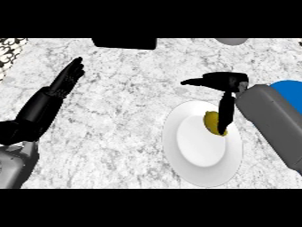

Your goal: Pick the lemon from the plate and place it in the plate

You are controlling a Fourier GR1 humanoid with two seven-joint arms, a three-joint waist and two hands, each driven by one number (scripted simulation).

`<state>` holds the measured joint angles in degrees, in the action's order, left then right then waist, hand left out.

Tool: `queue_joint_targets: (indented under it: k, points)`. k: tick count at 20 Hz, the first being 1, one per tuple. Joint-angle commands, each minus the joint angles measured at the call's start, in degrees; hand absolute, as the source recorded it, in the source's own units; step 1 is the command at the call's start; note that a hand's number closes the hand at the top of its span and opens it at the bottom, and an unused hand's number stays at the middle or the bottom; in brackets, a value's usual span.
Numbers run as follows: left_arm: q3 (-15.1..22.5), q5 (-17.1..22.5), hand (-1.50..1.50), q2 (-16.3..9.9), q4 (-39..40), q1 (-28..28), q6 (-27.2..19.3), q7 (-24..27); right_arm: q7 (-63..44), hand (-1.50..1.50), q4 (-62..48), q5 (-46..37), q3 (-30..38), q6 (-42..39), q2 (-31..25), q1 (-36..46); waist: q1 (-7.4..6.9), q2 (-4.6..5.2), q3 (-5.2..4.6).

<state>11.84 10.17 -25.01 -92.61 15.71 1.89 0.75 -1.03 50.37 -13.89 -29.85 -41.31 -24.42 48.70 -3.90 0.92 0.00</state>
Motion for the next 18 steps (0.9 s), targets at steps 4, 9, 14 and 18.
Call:
queue_joint_targets:
  k: [4, 9, 14, 18]
  points:
    - [-0.32, -1.75, 0.00, 0.87, 0.22, -3.11, -0.33, 0.89, -5.27, -1.50, -13.43, 0.00, -0.03, -14.25, 5.22, 9.58, 2.01, -0.53, -0.02]
    - [-1.33, -1.12, 0.00, 1.30, -1.48, -2.16, 0.35, -0.23, -7.56, -1.50, -20.65, -1.62, 0.14, -22.28, 6.27, 17.69, 1.92, -0.41, -0.01]
    - [-1.91, -3.10, 0.00, 2.43, 0.60, -0.12, -0.10, -0.89, -1.50, -1.50, -27.66, -8.25, -1.79, -16.83, 6.68, 19.03, 1.57, -0.07, 0.04]
    - [-2.10, -3.08, 0.00, 1.93, -2.45, -2.36, 1.06, -0.90, 0.69, -1.50, -33.57, -9.50, -0.67, -16.77, 6.13, 20.99, 0.86, 0.07, 0.06]
